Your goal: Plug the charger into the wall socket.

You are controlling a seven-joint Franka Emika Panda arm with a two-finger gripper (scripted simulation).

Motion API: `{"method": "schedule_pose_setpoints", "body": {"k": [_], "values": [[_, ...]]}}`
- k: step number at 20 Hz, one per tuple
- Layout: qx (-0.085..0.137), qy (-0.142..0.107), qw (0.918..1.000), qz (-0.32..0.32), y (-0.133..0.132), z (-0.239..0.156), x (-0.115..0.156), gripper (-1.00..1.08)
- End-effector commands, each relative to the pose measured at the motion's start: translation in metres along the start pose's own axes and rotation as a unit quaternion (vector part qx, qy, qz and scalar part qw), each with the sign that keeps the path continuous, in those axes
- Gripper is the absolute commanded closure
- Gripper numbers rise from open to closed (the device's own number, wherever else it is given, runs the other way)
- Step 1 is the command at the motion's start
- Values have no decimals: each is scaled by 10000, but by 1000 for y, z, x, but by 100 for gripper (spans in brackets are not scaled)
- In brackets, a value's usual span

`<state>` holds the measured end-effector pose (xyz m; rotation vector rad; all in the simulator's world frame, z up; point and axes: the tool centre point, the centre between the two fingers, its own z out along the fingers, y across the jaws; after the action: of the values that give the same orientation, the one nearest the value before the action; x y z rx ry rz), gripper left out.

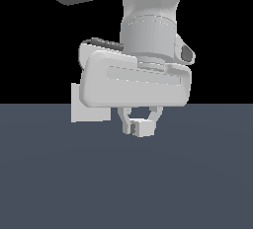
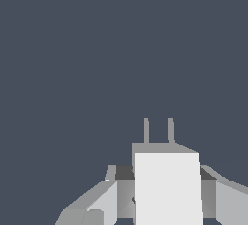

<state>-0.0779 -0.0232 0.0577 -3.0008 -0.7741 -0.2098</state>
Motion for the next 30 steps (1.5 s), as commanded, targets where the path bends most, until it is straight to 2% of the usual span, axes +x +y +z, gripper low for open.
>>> {"method": "schedule_pose_setpoints", "body": {"k": [1,17,24,30], "values": [[-23,2,9999,162,-10,-4,11,108],[-147,-7,9948,1011,-55,-25,78,108],[-170,-12,9929,1180,-62,-29,93,108],[-173,-13,9925,1208,-63,-29,95,108]]}}
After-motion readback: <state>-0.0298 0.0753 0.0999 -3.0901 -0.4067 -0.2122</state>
